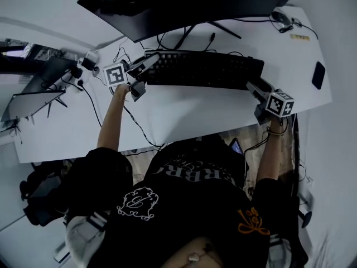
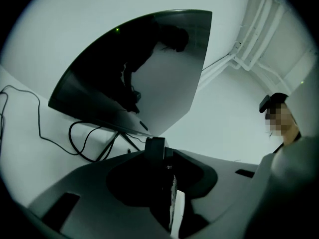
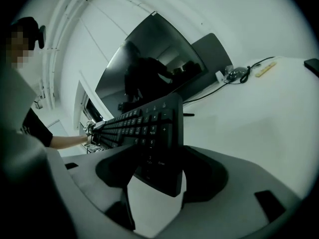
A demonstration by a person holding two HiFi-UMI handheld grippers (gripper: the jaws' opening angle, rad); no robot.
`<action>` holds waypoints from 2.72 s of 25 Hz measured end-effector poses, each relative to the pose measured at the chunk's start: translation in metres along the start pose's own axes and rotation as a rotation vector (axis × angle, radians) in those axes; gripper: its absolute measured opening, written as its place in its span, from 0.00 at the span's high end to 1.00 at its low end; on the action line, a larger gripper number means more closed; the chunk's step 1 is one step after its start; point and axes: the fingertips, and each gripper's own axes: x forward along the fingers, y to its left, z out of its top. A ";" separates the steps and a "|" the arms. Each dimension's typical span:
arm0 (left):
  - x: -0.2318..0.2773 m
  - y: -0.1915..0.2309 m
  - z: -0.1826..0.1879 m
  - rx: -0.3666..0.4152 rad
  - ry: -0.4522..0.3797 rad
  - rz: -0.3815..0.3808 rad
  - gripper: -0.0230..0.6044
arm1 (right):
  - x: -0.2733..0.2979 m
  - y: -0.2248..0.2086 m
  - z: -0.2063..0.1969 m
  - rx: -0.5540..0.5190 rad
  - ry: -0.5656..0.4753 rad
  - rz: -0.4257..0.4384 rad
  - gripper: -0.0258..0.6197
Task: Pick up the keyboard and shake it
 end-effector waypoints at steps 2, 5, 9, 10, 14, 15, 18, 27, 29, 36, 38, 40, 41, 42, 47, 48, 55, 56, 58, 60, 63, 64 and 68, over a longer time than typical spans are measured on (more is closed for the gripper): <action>-0.001 -0.010 0.011 0.058 -0.009 -0.007 0.74 | -0.002 0.008 0.010 -0.026 -0.030 0.003 0.52; 0.000 -0.032 0.033 0.189 -0.020 -0.030 0.73 | -0.006 0.018 0.027 -0.074 -0.090 -0.005 0.52; 0.000 -0.071 0.058 0.350 -0.035 -0.064 0.73 | -0.012 0.031 0.046 -0.126 -0.172 -0.014 0.52; 0.000 -0.080 0.063 0.389 -0.040 -0.071 0.73 | -0.014 0.034 0.051 -0.137 -0.191 -0.011 0.52; -0.008 -0.116 0.075 0.550 -0.063 -0.110 0.73 | -0.019 0.048 0.063 -0.188 -0.247 0.002 0.52; -0.012 -0.125 0.075 0.588 -0.069 -0.121 0.73 | -0.021 0.051 0.065 -0.200 -0.255 0.003 0.52; -0.020 -0.148 0.073 0.686 -0.087 -0.144 0.73 | -0.024 0.057 0.067 -0.225 -0.261 0.003 0.52; -0.039 -0.168 0.052 0.816 -0.063 -0.134 0.73 | -0.013 0.063 0.041 -0.215 -0.199 0.044 0.52; -0.041 -0.168 0.054 0.828 -0.062 -0.130 0.73 | -0.009 0.064 0.041 -0.217 -0.198 0.048 0.52; -0.043 -0.166 0.055 0.852 -0.064 -0.139 0.73 | -0.005 0.065 0.046 -0.249 -0.194 0.034 0.52; -0.043 -0.165 0.054 0.861 -0.062 -0.141 0.72 | -0.005 0.064 0.045 -0.255 -0.186 0.028 0.52; -0.042 -0.166 0.051 0.875 -0.057 -0.148 0.73 | -0.006 0.062 0.044 -0.259 -0.182 0.022 0.52; -0.042 -0.167 0.049 0.885 -0.053 -0.153 0.73 | -0.007 0.061 0.043 -0.262 -0.181 0.019 0.52; -0.042 -0.167 0.047 0.896 -0.049 -0.159 0.73 | -0.007 0.061 0.042 -0.266 -0.180 0.017 0.52; -0.042 -0.167 0.034 0.936 -0.003 -0.181 0.73 | -0.010 0.057 0.037 -0.295 -0.162 0.001 0.52; -0.041 -0.165 0.033 0.932 0.005 -0.179 0.73 | -0.010 0.057 0.036 -0.296 -0.156 -0.003 0.52; -0.039 -0.141 0.036 0.795 0.000 -0.141 0.73 | -0.008 0.053 0.036 -0.279 -0.115 -0.019 0.52; -0.039 -0.137 0.037 0.771 -0.006 -0.135 0.73 | -0.007 0.053 0.036 -0.278 -0.108 -0.023 0.52; -0.039 -0.126 0.038 0.721 -0.022 -0.120 0.73 | -0.005 0.052 0.038 -0.273 -0.097 -0.029 0.52; -0.038 -0.115 0.040 0.667 -0.036 -0.103 0.73 | -0.004 0.051 0.040 -0.270 -0.091 -0.036 0.52; -0.037 -0.099 0.039 0.578 -0.056 -0.080 0.73 | -0.002 0.048 0.041 -0.266 -0.080 -0.051 0.52; -0.037 -0.093 0.039 0.545 -0.063 -0.074 0.73 | -0.002 0.047 0.042 -0.265 -0.075 -0.055 0.52; -0.038 -0.064 0.034 0.371 -0.086 -0.038 0.72 | 0.001 0.048 0.042 -0.242 -0.035 -0.047 0.52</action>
